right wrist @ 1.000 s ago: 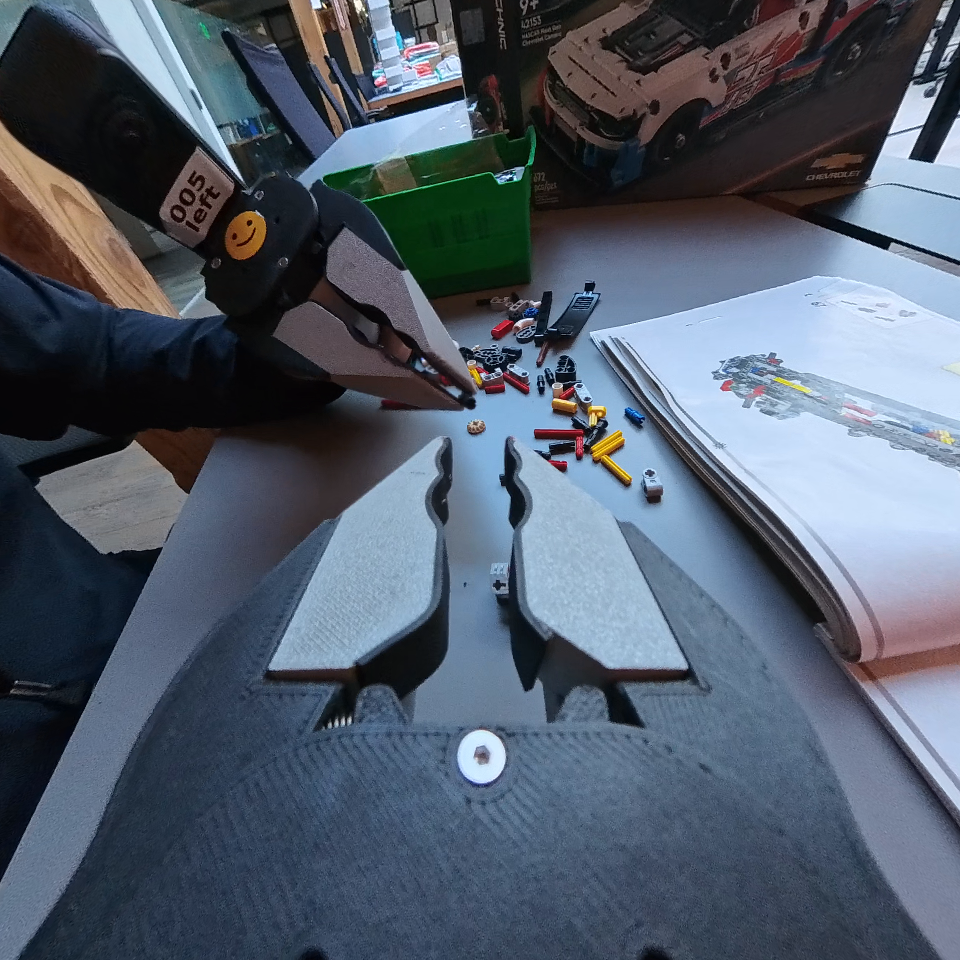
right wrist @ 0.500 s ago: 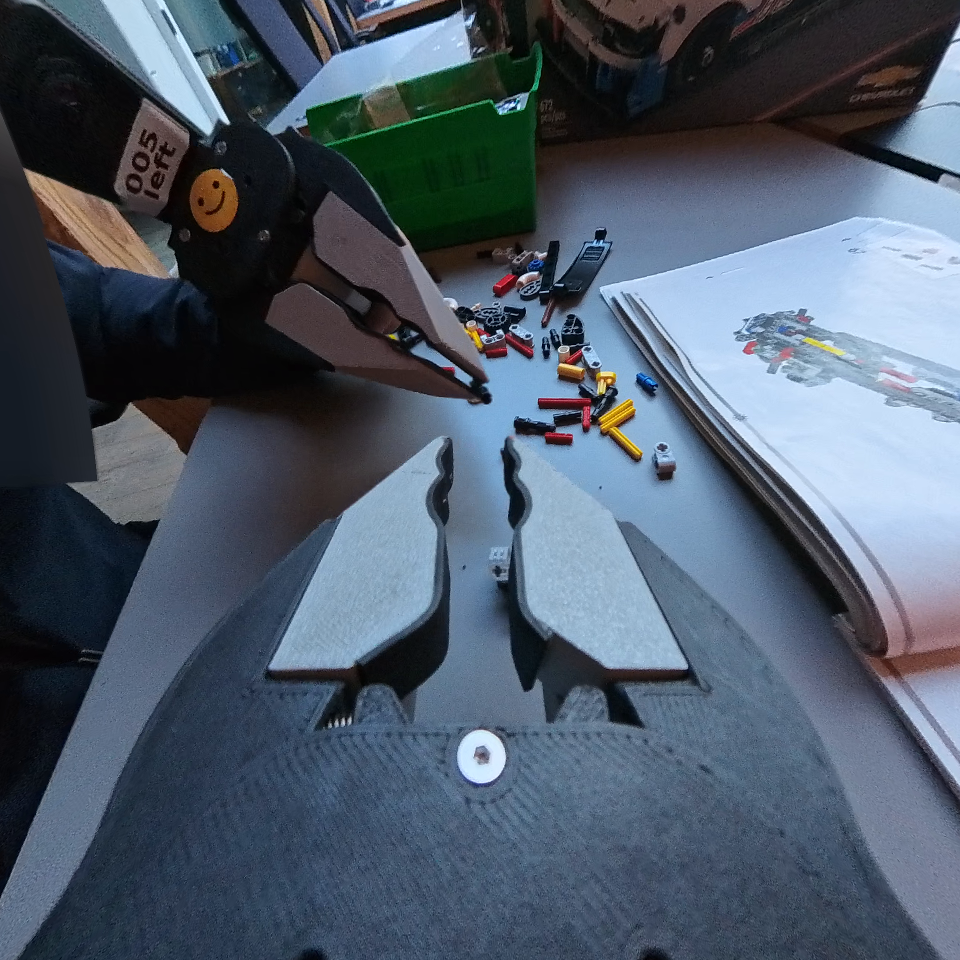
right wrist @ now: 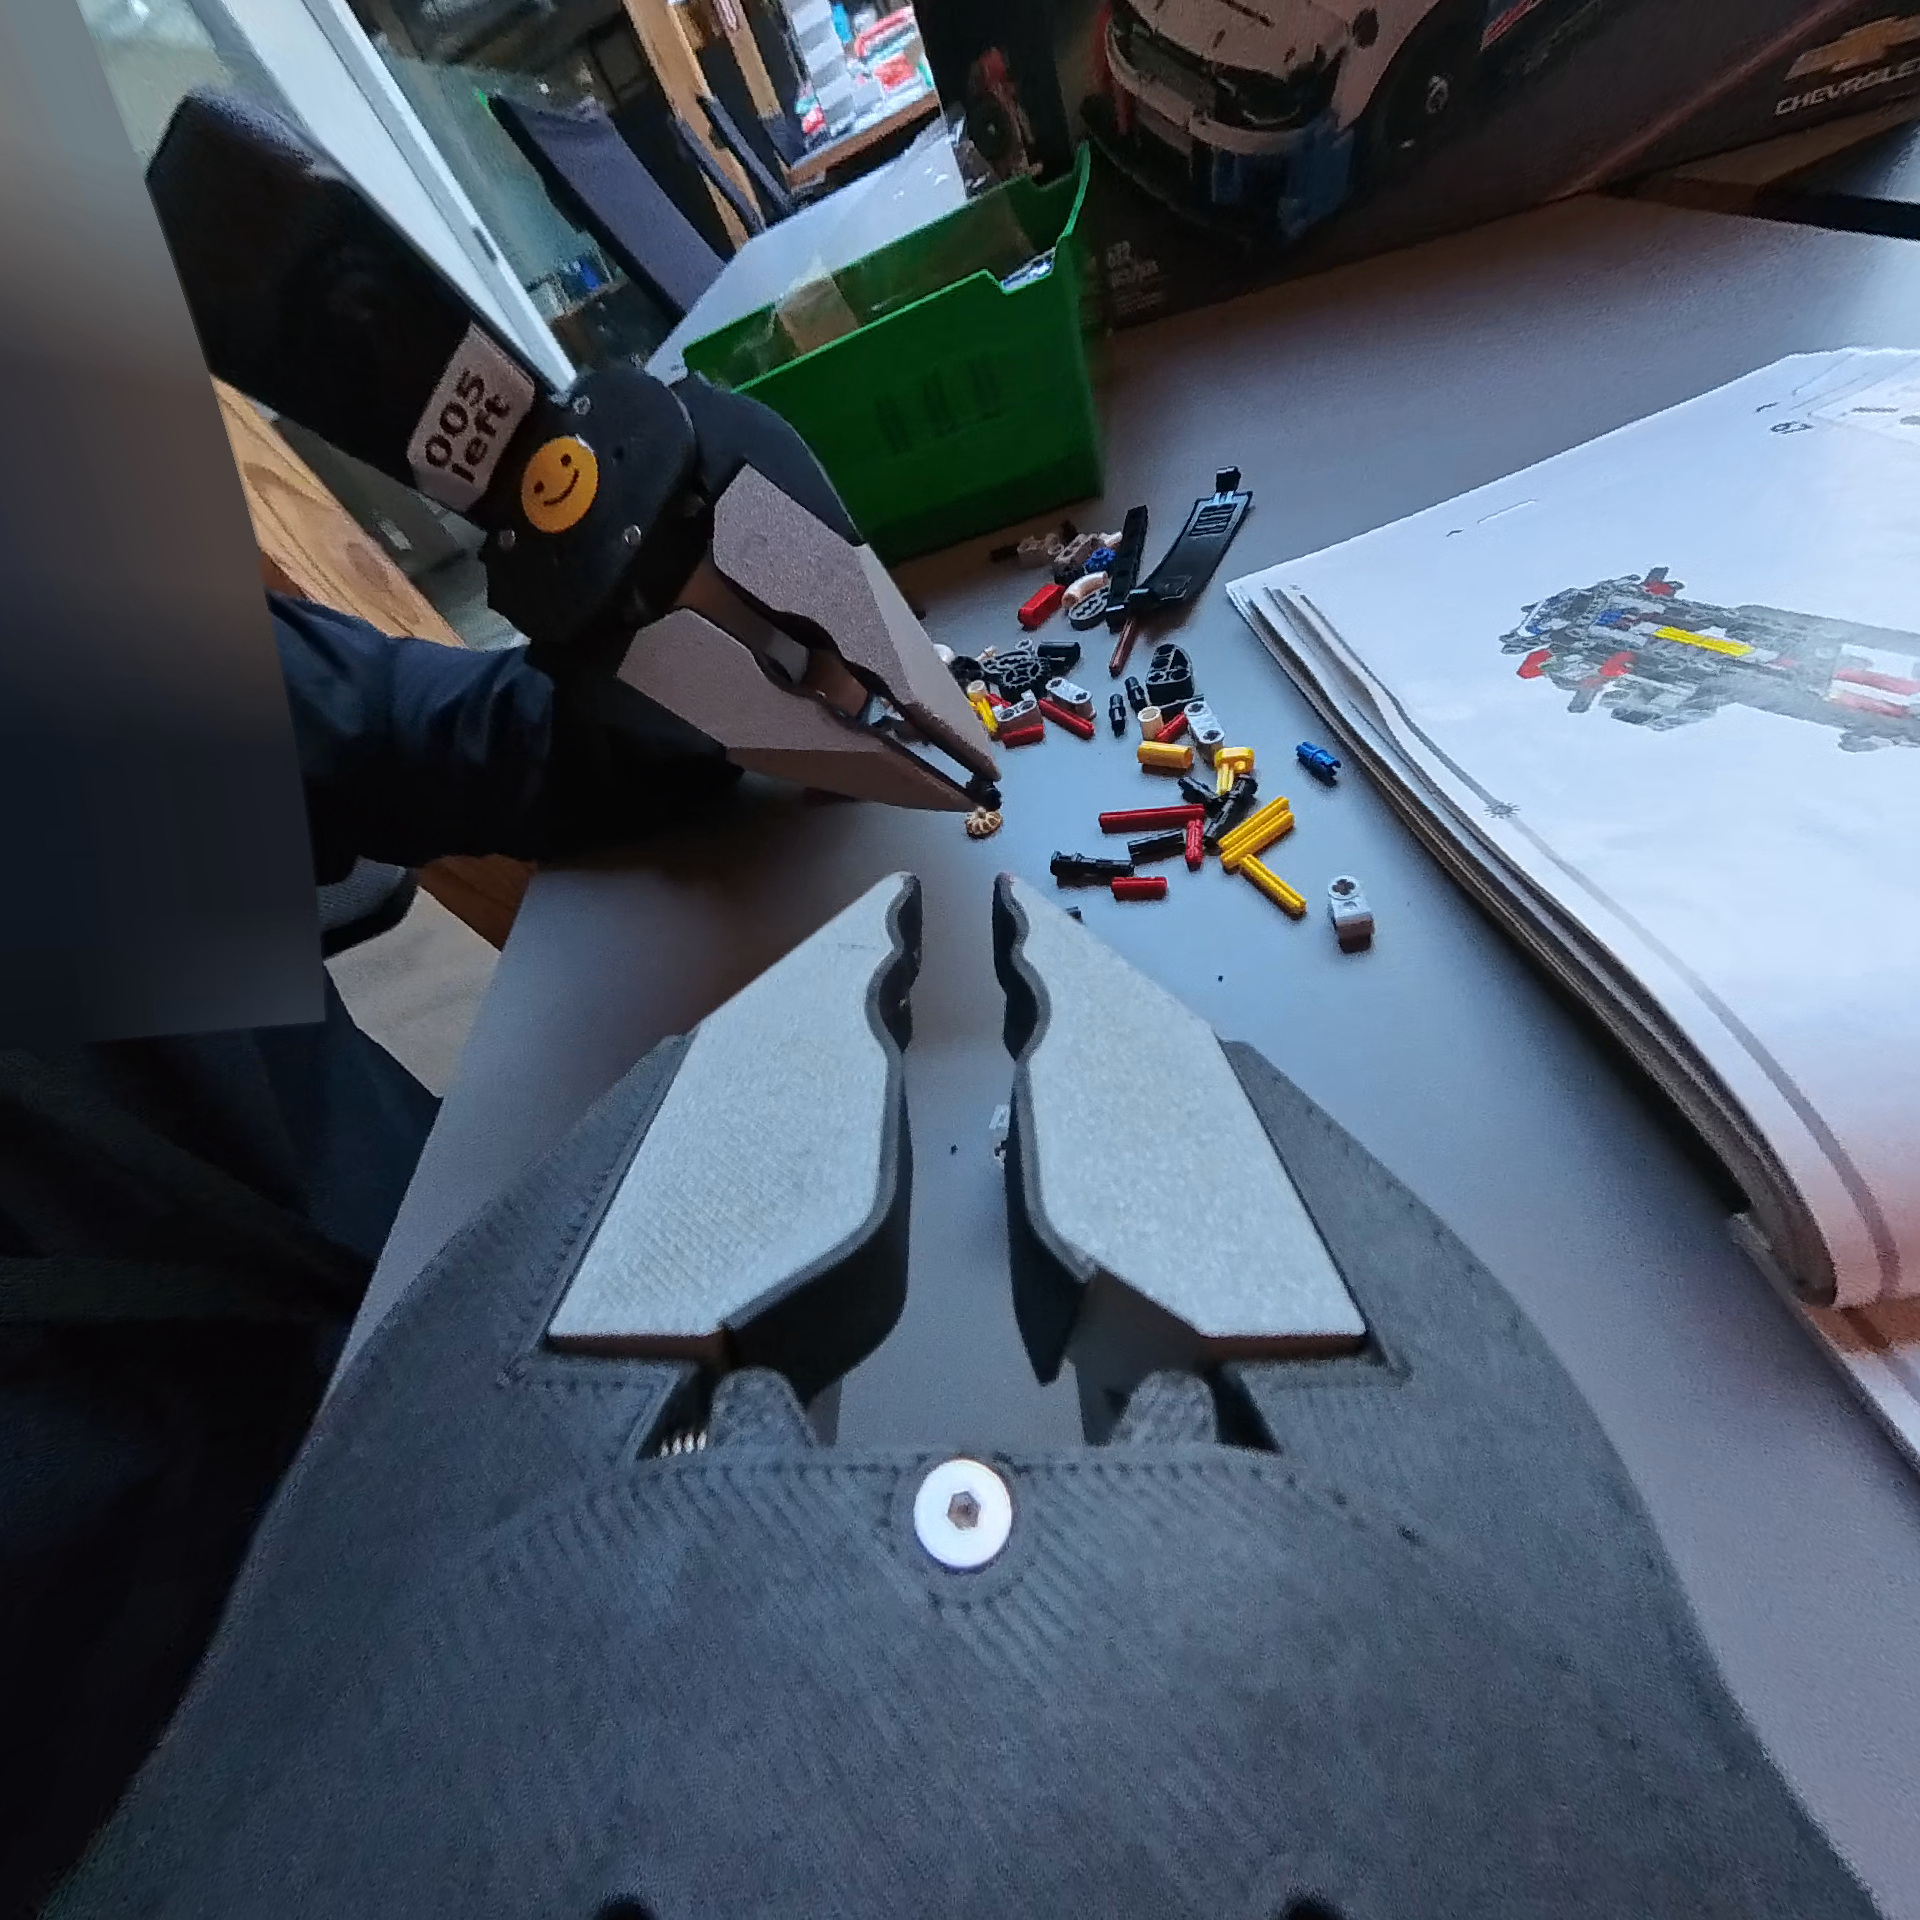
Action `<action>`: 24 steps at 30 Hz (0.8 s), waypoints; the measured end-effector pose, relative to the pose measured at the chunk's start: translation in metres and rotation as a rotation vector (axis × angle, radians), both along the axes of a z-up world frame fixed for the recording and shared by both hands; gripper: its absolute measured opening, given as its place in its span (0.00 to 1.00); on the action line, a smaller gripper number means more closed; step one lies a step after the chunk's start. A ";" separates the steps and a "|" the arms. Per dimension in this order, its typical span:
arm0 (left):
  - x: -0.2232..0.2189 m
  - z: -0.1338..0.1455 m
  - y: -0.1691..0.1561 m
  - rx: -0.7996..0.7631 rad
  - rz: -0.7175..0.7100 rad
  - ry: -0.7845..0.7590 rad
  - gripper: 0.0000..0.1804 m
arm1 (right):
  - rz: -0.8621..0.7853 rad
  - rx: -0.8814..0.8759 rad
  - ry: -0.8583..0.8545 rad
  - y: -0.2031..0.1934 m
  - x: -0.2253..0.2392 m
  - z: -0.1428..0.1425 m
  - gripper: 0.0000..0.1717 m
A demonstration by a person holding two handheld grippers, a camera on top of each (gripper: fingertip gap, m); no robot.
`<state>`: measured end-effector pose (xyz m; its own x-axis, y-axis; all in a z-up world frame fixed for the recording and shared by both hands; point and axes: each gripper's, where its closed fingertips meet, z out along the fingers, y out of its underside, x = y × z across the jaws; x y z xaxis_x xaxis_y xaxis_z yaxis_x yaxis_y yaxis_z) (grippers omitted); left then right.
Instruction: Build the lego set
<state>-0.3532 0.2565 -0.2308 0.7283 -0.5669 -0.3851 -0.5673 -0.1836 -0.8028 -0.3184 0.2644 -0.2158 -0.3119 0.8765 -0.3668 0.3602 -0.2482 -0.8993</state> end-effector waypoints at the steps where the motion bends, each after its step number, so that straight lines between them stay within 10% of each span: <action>1: 0.000 0.000 0.000 -0.001 0.000 0.002 0.01 | -0.002 -0.013 0.008 0.001 0.000 0.002 0.06; 24: 0.005 0.008 -0.004 0.055 -0.015 0.043 0.01 | -0.006 -0.027 0.014 0.003 0.001 0.003 0.05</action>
